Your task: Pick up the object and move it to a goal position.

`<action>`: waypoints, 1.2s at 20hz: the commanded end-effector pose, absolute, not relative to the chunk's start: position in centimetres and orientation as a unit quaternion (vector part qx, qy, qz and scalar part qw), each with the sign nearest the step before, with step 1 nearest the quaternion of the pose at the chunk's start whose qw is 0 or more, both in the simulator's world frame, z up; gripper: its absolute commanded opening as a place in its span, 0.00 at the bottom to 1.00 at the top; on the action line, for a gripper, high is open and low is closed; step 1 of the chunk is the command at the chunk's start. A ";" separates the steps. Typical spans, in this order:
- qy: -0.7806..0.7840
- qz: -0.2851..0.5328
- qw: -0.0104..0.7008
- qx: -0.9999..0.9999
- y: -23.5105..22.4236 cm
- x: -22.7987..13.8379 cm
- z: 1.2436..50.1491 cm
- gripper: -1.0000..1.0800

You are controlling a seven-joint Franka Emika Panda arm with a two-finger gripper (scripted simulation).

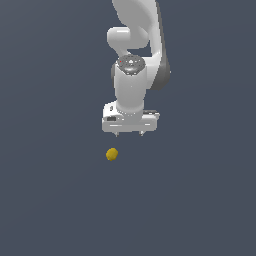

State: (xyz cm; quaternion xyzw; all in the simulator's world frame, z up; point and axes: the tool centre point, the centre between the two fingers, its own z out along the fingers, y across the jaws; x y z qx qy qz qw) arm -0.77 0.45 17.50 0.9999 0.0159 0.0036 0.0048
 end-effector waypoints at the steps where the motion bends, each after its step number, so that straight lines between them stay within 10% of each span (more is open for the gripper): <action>1: 0.016 0.004 0.005 1.000 0.5 -0.8 17.5 0.96; 24: 0.042 0.003 0.006 0.999 -2.0 -0.5 16.8 0.96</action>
